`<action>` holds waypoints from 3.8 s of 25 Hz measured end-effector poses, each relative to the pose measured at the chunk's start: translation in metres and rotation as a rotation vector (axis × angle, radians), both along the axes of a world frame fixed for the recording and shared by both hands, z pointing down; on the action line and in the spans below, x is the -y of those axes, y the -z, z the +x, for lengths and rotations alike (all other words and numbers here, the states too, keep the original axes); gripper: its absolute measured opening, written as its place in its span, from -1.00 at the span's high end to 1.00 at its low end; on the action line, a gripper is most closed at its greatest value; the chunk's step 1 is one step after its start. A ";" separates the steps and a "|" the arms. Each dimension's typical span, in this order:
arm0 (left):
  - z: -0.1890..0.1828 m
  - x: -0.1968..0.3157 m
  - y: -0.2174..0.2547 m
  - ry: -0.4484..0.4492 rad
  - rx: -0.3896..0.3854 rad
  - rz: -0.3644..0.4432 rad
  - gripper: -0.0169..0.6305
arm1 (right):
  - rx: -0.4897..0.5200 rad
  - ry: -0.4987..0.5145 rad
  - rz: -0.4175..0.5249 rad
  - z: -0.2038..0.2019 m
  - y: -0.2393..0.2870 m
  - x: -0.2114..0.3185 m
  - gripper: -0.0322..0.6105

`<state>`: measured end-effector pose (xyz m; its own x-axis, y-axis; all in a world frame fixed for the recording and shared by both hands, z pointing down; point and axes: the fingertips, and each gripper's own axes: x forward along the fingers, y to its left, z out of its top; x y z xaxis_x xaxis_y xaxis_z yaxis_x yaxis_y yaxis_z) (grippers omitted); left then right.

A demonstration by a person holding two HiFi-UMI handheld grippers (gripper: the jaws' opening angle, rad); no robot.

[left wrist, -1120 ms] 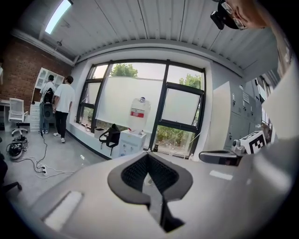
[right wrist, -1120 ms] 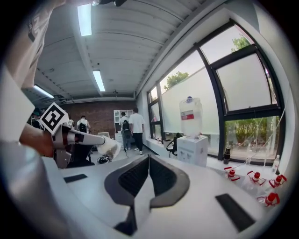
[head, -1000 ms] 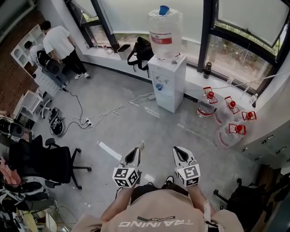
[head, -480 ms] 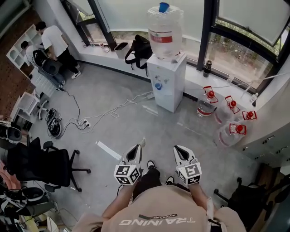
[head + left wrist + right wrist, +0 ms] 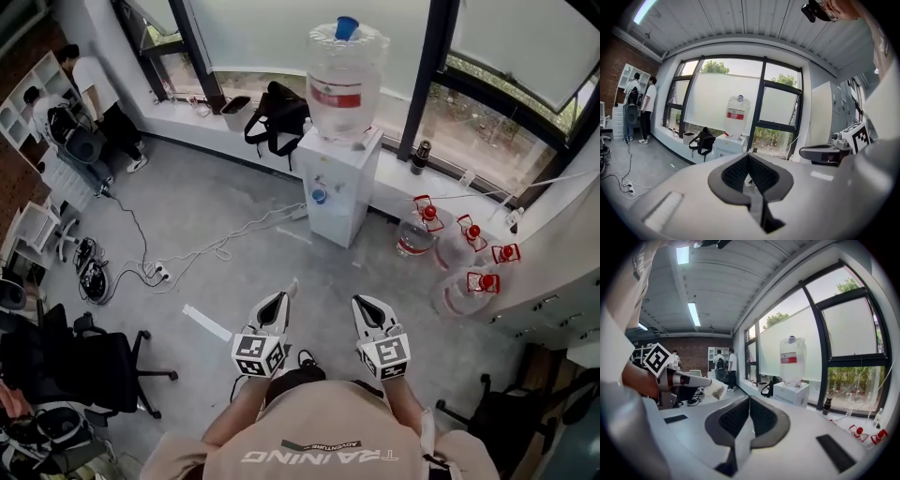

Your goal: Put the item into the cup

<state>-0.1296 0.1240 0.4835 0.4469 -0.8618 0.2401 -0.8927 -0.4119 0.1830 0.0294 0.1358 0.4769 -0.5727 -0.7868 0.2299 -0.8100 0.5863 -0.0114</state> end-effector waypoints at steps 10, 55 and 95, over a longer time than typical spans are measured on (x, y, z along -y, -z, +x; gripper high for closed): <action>-0.024 0.077 -0.009 -0.098 -0.013 -0.001 0.92 | -0.041 -0.095 -0.018 -0.032 -0.010 0.055 0.86; 0.007 0.373 -0.047 -0.072 0.026 -0.121 0.92 | -0.045 -0.012 -0.055 -0.024 -0.052 0.391 0.86; 0.033 0.511 -0.296 -0.281 0.112 -0.346 0.92 | -0.052 -0.169 -0.292 -0.053 -0.303 0.477 0.86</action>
